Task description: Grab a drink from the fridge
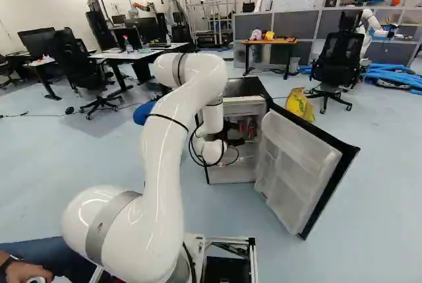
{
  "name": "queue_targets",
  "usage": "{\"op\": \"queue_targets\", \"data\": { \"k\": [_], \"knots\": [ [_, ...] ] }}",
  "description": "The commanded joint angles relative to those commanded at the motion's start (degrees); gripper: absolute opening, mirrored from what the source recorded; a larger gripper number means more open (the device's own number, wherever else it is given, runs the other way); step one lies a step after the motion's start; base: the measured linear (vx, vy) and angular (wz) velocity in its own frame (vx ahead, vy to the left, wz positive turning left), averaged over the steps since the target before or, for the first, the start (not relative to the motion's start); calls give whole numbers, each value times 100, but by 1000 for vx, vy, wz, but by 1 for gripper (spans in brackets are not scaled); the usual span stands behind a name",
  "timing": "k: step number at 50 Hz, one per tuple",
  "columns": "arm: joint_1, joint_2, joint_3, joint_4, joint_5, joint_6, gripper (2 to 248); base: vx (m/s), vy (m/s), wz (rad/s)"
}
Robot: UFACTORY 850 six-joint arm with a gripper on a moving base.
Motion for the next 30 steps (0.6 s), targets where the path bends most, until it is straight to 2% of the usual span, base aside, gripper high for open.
{"op": "queue_targets", "data": {
  "k": [30],
  "knots": [
    [-93, -640, -546, 362, 715, 0, 247, 0, 0, 0]
  ]
}}
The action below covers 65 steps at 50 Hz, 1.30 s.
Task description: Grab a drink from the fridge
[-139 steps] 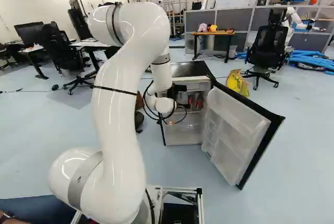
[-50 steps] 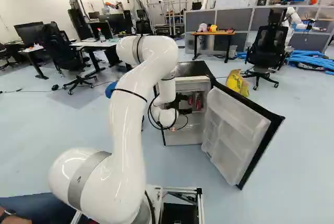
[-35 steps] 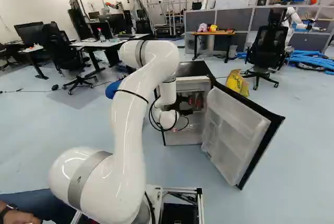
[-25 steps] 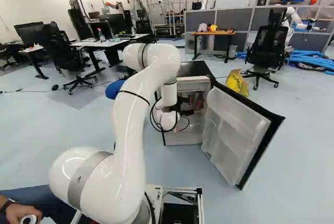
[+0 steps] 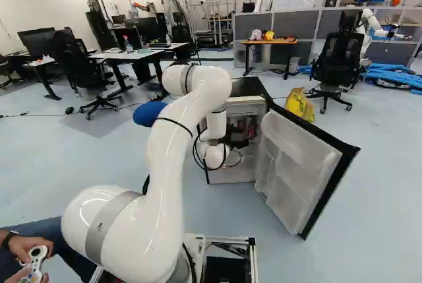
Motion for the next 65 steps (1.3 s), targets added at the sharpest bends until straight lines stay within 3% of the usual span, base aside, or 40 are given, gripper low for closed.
{"op": "queue_targets", "data": {
  "k": [35, 65],
  "knots": [
    [-16, -798, -769, 100, 184, 0, 247, 0, 0, 0],
    [-62, -1056, -1268, 100, 184, 0, 247, 0, 0, 0]
  ]
}}
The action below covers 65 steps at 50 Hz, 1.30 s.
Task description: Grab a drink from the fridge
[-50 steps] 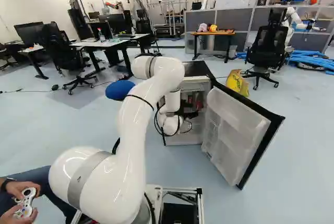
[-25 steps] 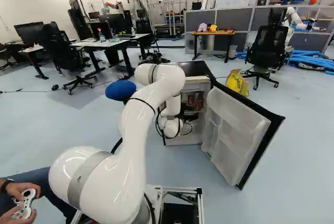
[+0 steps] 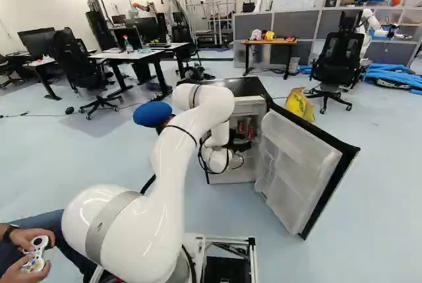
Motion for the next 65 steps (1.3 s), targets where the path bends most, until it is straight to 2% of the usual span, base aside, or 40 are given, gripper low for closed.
{"op": "queue_targets", "data": {
  "k": [42, 65],
  "knots": [
    [-210, -468, -883, -4, 0, 0, 247, 0, 0, 0],
    [-233, -646, -1211, -258, 0, 0, 247, 0, 0, 0]
  ]
}}
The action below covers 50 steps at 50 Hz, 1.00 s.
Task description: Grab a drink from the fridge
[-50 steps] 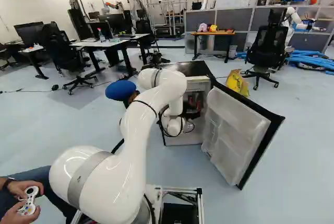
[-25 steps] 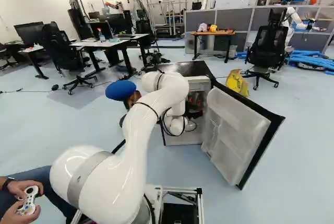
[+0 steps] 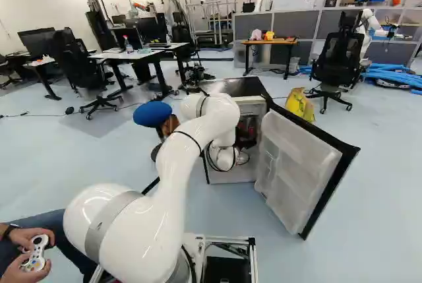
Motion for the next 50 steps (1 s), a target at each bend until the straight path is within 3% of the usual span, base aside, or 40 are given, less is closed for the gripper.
{"op": "queue_targets", "data": {
  "k": [21, 39, 40, 50],
  "knots": [
    [-30, -188, -343, -254, 0, 0, 247, 0, 0, 0],
    [-30, -188, -343, -258, 0, 0, 246, 0, 0, 0],
    [-30, -188, -343, -258, 0, 0, 233, 0, 0, 0],
    [-30, -188, -343, -258, 0, 0, 220, 0, 0, 0]
  ]
}}
